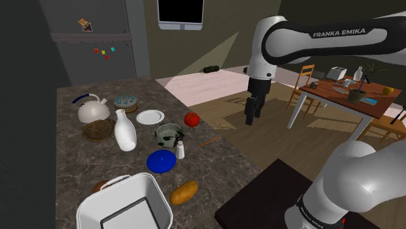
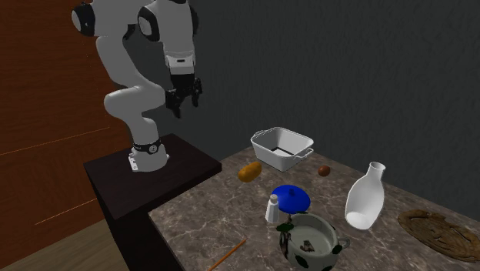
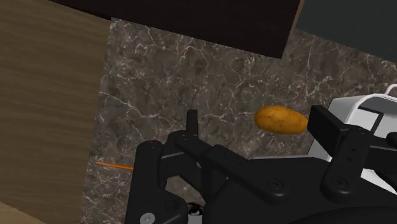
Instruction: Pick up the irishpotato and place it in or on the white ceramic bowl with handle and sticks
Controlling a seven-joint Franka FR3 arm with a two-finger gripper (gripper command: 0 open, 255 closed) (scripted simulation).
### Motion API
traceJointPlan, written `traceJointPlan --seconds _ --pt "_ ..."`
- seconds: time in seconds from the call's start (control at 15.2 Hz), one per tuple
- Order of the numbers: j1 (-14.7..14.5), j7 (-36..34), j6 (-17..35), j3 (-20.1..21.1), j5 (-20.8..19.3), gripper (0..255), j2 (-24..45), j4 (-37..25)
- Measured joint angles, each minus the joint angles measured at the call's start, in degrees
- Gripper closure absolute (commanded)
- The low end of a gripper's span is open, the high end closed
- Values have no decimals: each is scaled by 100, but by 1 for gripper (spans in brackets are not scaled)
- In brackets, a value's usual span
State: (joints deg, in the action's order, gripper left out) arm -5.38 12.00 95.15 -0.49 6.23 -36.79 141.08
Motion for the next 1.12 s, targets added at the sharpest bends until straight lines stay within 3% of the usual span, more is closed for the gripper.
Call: traceJointPlan --seconds 0.59,1.12 --pt "-704 1142 1974 357 53 0 1173 463" --pt "-1218 2058 3641 720 -30 0 2568 416"
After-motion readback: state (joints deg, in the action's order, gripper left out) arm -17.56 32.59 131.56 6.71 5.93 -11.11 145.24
